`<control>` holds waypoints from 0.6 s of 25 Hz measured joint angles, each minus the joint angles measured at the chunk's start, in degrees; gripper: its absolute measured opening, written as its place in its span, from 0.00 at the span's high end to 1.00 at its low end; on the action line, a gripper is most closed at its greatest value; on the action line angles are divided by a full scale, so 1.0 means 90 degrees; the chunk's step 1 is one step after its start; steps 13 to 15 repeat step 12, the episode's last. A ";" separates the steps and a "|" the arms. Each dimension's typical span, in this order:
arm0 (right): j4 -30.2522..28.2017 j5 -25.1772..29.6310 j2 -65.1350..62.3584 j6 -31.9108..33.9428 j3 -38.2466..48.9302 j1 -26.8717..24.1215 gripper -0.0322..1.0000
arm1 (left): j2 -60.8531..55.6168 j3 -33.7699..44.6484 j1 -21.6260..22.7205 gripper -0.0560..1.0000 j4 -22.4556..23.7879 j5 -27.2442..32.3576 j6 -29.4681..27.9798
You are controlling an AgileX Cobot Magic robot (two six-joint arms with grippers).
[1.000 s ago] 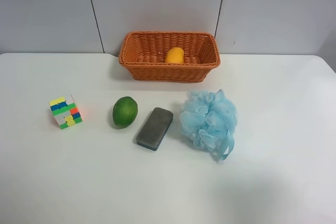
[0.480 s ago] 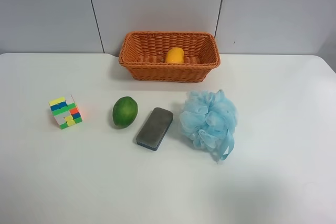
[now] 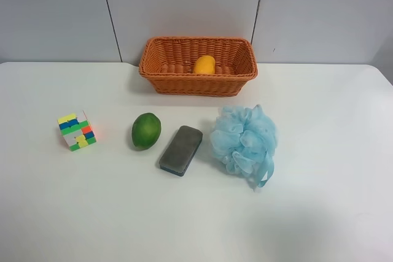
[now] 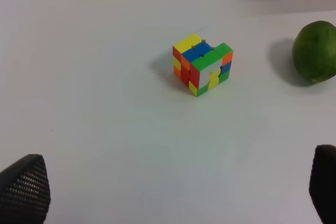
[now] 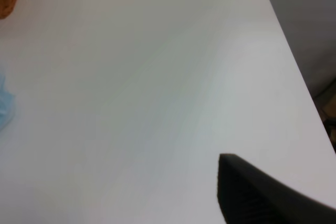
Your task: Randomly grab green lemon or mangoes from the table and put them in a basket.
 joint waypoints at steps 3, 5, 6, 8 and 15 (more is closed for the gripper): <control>0.0000 0.0000 0.0000 0.0000 0.0000 0.0000 0.18 | 0.0000 0.0000 0.0000 0.01 0.0000 0.0000 0.0000; 0.0006 0.0000 0.0000 0.0000 0.0000 0.0000 0.18 | 0.0000 0.0000 0.0000 0.01 0.0000 0.0000 0.0000; 0.0013 0.0000 0.0000 0.0000 0.0000 0.0000 0.18 | 0.0000 0.0000 0.0000 0.01 0.0000 0.0000 0.0000; 0.0025 0.0000 0.0000 0.0000 0.0000 0.0000 0.18 | 0.0000 0.0000 0.0000 0.01 0.0000 0.0000 0.0000; 0.0044 0.0000 0.0000 0.0000 0.0000 0.0000 0.18 | 0.0000 0.0000 0.0000 0.01 0.0000 0.0000 0.0000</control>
